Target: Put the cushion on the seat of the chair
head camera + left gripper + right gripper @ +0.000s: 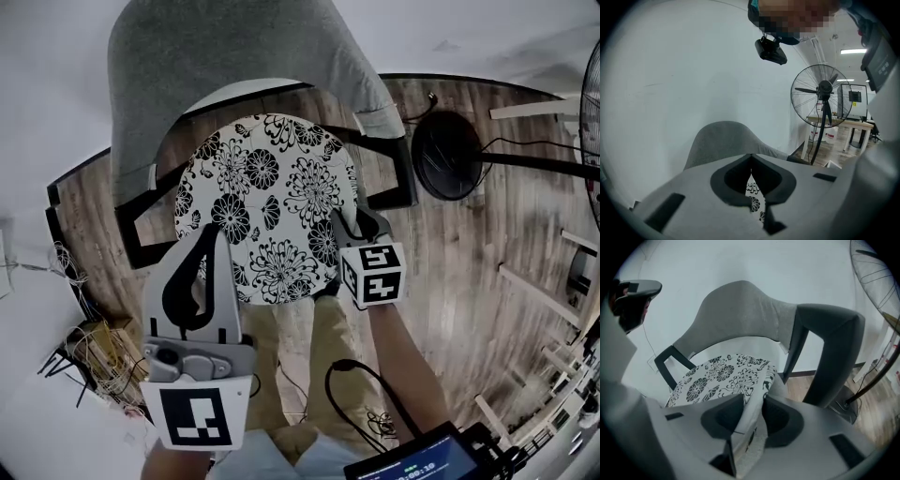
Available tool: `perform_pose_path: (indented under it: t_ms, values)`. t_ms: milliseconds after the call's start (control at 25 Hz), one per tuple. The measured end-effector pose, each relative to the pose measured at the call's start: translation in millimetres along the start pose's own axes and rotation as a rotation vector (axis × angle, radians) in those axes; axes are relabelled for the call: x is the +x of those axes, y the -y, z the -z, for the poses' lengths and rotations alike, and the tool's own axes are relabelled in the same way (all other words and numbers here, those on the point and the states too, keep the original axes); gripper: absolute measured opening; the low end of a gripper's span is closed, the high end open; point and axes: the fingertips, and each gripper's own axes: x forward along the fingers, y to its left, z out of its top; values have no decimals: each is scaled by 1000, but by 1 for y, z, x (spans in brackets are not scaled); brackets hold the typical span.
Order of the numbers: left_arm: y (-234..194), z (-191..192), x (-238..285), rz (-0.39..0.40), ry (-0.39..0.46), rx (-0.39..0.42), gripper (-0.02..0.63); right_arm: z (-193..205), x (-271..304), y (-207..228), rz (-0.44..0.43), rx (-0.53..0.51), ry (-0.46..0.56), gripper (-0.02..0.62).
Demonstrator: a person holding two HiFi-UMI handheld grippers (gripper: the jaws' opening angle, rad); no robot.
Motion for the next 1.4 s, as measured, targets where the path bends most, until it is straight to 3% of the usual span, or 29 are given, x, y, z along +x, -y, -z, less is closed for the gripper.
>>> perform_pose_path:
  t_ms: [160,480,800,960,1400]
  values:
    - [7,3,4,1,-9,7,9,14,3,15,18,17,-21,161]
    - [28,2,11,23,-16,28,9,35,-5,44,103,43,-35,153]
    - [53,-20,6,27,23,37,9,27,-44,38,77,29,0,127]
    - [58,-49,-7,2,71,36,9,-18,-84,12,30,-28,89,120]
    - [47,-155,-76,-115,187,38,9,-203,-257,-71,-36,-195,487,78]
